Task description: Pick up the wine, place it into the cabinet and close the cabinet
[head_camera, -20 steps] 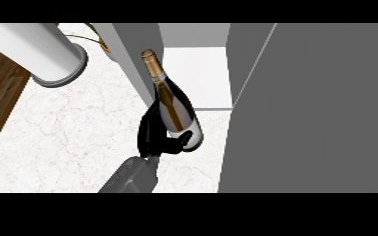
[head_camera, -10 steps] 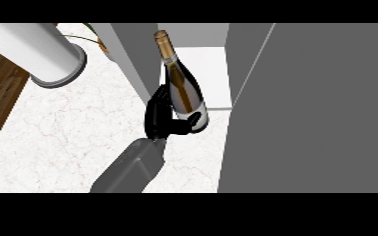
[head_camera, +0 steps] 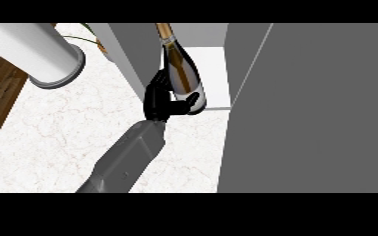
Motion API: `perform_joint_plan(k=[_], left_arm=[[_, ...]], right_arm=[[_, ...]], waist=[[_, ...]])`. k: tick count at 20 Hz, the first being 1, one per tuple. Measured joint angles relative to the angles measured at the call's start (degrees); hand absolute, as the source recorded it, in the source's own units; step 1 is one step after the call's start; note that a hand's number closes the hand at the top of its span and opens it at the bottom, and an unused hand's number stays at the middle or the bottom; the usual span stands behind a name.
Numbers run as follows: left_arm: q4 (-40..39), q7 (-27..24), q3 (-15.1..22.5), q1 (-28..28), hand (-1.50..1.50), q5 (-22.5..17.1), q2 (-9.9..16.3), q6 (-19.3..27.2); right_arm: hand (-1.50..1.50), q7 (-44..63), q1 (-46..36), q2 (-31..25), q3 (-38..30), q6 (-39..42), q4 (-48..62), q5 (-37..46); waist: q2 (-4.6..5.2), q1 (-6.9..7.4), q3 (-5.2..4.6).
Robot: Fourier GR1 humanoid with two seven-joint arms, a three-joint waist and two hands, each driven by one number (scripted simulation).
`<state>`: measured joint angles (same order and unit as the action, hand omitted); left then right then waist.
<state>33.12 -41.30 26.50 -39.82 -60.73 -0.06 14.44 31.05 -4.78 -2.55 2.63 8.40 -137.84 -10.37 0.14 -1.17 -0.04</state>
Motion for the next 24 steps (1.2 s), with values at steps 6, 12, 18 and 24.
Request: perform_joint_plan(k=[6, 12, 18, 24], left_arm=[[-5.08, 0.8, -0.83, -5.05, 1.5, -1.66, 0.0, 0.73], [-7.28, 0.17, 0.25, -6.31, 1.5, -3.43, -0.08, 2.66], [-11.72, 5.02, 0.44, -12.16, 1.5, -5.12, 0.03, 4.93], [-16.1, 6.97, -0.05, -16.39, 1.5, -6.81, 0.03, 4.31]], right_arm=[[-1.5, -1.27, -1.09, 0.17, 0.06, 0.01, 1.97, 0.4], [-1.5, -2.27, 0.35, -0.02, -0.11, 0.9, 1.77, -0.39], [-1.5, -3.41, -0.47, 0.35, 0.36, 0.98, 2.91, 0.1], [-1.5, -3.93, -0.59, 0.97, 2.38, 1.08, 3.47, 1.29]], waist=[[0.25, -0.21, -0.03], [0.06, -0.31, 0.0], [0.68, -1.28, -0.06], [1.32, -2.65, -0.12]])
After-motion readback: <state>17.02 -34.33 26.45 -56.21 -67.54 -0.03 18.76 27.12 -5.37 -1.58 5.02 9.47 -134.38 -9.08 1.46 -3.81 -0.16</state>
